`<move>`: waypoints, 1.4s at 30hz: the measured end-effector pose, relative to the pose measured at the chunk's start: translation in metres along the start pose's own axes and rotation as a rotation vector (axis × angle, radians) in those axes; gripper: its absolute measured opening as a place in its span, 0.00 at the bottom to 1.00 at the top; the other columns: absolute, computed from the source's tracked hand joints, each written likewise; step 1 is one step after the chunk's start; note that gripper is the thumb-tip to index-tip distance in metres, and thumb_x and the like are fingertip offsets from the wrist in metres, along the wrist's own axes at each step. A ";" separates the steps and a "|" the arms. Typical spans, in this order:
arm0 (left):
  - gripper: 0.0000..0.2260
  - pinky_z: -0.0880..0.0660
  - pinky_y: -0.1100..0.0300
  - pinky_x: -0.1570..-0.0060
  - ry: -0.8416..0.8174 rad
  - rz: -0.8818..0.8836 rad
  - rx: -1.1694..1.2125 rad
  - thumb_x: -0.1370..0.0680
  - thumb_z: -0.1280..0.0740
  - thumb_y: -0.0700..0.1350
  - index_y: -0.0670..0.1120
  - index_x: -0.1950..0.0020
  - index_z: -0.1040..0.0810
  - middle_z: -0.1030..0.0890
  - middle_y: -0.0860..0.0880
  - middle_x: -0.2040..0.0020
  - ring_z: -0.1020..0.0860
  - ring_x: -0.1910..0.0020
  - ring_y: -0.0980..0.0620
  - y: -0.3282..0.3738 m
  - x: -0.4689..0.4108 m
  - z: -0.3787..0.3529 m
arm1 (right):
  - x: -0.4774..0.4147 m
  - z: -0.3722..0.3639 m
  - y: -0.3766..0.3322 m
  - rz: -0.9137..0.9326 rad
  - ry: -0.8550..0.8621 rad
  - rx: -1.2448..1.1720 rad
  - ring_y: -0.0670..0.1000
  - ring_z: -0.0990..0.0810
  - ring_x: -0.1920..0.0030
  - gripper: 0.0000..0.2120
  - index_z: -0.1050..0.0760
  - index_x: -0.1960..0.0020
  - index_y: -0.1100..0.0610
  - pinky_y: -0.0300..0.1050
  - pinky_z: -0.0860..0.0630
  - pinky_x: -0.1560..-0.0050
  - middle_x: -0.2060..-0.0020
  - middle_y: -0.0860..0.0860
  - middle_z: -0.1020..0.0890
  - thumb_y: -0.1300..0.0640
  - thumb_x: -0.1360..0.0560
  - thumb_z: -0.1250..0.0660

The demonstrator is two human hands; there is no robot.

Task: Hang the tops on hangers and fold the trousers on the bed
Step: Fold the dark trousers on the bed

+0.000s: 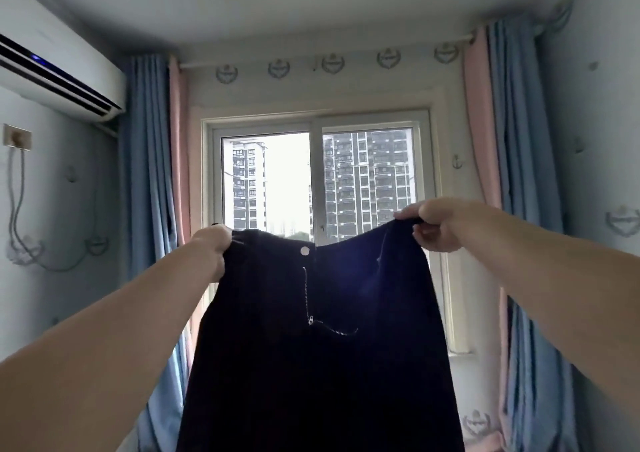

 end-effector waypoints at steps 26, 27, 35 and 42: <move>0.21 0.22 0.35 0.42 -0.449 -0.421 -0.033 0.29 0.30 0.31 0.37 0.37 0.26 0.19 0.33 0.42 0.18 0.44 0.33 0.015 0.113 -0.103 | 0.075 -0.112 -0.050 0.407 -0.276 0.129 0.49 0.16 0.58 0.04 0.18 0.56 0.57 0.43 0.21 0.61 0.61 0.51 0.15 0.61 0.29 0.24; 0.19 0.22 0.34 0.44 -0.404 -0.419 -0.017 0.29 0.32 0.31 0.38 0.38 0.25 0.19 0.33 0.43 0.18 0.45 0.33 0.013 0.111 -0.103 | 0.076 -0.111 -0.050 0.472 -0.245 0.177 0.49 0.16 0.57 0.05 0.17 0.55 0.58 0.43 0.21 0.59 0.61 0.51 0.14 0.60 0.29 0.23; 0.14 0.21 0.36 0.45 -0.346 -0.367 0.113 0.25 0.35 0.34 0.40 0.39 0.25 0.18 0.37 0.45 0.17 0.50 0.36 0.018 0.101 -0.077 | 0.052 -0.035 0.000 0.786 0.369 0.462 0.56 0.31 0.29 0.39 0.37 0.25 0.55 0.61 0.33 0.29 0.29 0.53 0.30 0.38 0.28 0.27; 0.12 0.21 0.37 0.47 -0.330 -0.365 0.142 0.27 0.35 0.36 0.41 0.43 0.23 0.17 0.41 0.51 0.19 0.55 0.39 0.026 0.091 -0.053 | 0.041 -0.059 0.074 0.166 -0.567 -0.147 0.58 0.18 0.38 0.25 0.17 0.39 0.53 0.52 0.18 0.44 0.39 0.55 0.17 0.36 0.26 0.29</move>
Point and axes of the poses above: each hand's wrist, its own x-axis away from the middle knuckle, its own z-axis out of the back of the hand, y = z × x, the point moved 4 cm from there along -x, towards the middle knuckle
